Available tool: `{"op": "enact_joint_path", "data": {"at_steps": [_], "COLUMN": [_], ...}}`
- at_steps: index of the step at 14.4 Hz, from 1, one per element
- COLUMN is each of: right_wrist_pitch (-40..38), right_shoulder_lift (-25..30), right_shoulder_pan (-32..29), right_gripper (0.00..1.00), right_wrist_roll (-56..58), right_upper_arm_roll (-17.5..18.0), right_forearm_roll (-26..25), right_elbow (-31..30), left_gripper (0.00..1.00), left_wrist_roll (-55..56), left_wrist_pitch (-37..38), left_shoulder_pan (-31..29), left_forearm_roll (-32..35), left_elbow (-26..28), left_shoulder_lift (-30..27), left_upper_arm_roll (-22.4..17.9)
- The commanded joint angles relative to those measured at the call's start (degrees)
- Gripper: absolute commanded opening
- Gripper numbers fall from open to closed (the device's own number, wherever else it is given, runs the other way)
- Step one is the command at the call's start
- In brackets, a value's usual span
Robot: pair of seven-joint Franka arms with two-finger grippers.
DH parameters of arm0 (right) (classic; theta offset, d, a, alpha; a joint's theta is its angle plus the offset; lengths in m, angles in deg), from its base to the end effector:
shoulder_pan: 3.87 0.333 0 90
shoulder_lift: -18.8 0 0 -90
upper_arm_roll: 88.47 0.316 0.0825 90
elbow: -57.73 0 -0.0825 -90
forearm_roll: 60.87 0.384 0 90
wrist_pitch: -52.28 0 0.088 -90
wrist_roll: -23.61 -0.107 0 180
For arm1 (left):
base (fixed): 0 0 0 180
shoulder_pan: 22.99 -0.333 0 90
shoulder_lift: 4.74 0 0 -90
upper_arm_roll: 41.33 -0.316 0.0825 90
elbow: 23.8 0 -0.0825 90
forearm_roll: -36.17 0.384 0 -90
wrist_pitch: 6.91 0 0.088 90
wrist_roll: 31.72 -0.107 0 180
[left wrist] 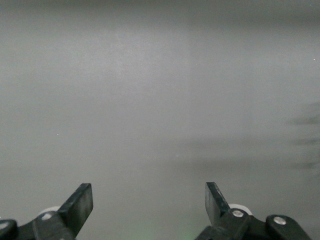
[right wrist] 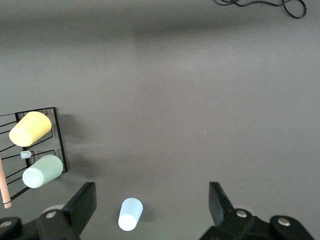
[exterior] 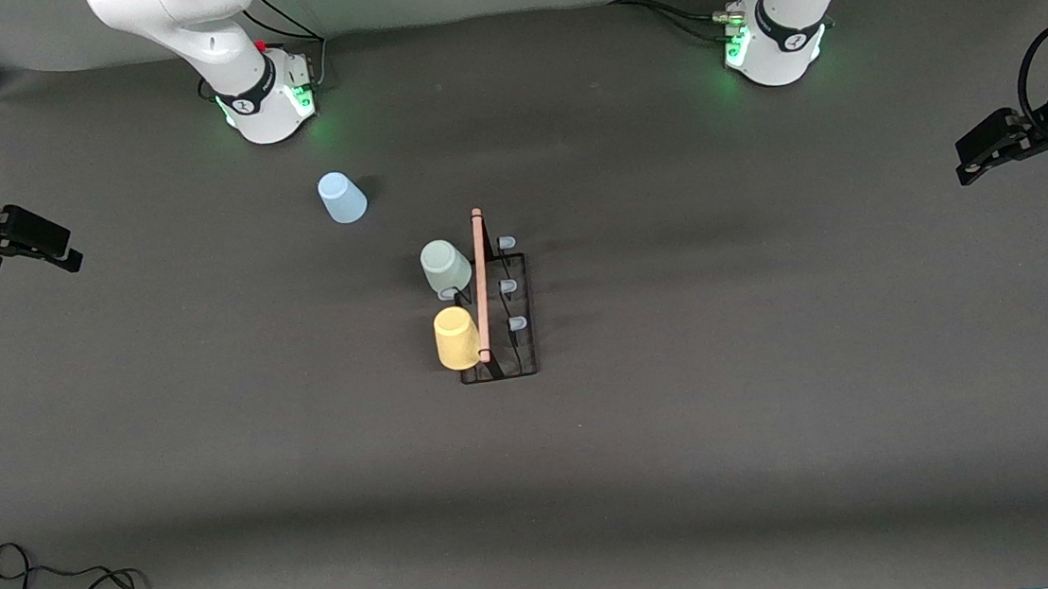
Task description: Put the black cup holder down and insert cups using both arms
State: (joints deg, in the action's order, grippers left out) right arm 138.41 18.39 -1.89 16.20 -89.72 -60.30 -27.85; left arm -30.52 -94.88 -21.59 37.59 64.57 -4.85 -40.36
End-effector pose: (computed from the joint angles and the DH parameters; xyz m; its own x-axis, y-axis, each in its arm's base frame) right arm 0.5503 0.0082 0.6508 0.9933 -0.1157 0.0012 -0.1156 -0.9932 -0.0100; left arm 0.5503 -0.0201 0.6359 0.9998 -0.0195 -0.0045 -0.0197 -0.9995 -0.0249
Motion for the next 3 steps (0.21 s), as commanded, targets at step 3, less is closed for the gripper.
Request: {"op": "enact_joint_path", "data": {"at_steps": [3], "right_wrist_pitch": [-1.1], "right_shoulder_lift": [-1.4], "right_shoulder_pan": [0.0], "right_gripper": [0.99], "right_wrist_roll": [-0.8], "right_upper_arm_roll": [-0.2], "right_forearm_roll": [1.5], "right_elbow": [1.3], "left_gripper": [1.0], "left_wrist_roll": [-0.5], "left_wrist_pitch": [0.3], "left_shoulder_pan": [0.6], "left_forearm_roll": [0.0], "left_elbow": [-1.0], "left_shoulder_lift": [-0.1], "left_upper_arm_roll": [-0.3]}}
